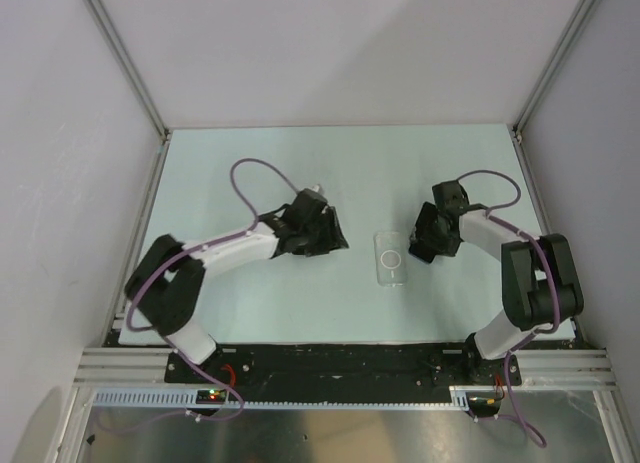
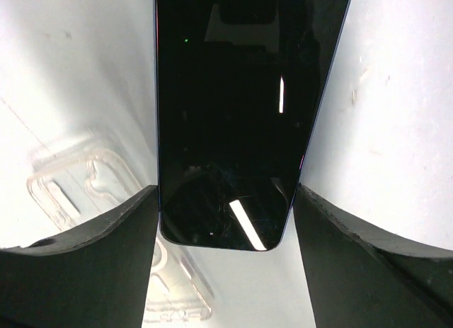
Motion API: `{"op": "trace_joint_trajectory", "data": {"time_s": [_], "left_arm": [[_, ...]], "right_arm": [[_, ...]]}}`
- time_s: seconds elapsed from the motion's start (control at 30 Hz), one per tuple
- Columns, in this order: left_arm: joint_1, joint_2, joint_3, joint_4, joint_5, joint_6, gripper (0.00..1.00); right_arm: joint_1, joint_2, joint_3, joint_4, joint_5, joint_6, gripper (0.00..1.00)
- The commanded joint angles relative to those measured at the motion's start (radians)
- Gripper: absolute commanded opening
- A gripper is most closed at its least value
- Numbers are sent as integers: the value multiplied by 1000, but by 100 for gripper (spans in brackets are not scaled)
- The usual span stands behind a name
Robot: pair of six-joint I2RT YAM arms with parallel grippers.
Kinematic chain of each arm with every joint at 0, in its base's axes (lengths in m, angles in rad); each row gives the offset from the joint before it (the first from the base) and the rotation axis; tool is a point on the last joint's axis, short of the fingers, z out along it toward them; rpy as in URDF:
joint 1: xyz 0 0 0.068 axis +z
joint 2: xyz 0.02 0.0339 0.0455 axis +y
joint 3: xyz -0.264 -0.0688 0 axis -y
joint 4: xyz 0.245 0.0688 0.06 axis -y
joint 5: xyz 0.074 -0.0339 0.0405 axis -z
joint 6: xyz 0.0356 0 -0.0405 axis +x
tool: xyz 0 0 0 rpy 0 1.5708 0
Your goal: Put the phone into the phone case
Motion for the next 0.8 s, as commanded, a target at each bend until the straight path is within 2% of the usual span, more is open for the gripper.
{"op": "trace_joint_trajectory", "data": {"time_s": [0.0,0.13,0.27,0.5,0.77], "left_arm": [[-59,150,168,30,-87,25,59],[-100,278,281,17,-103,44,58],[-126,352,330,13,-117,42,58],[-142,408,342,11,-117,9,51],[-142,431,333,12,-117,-14,44]], "right_arm": [[-11,-65,-82,-42,-99,25,54],[-19,-128,-130,-26,-122,24,54],[-10,-198,-172,-1,-135,14,54],[43,-288,-199,16,-124,-8,54],[143,-315,-202,40,-90,-49,54]]}}
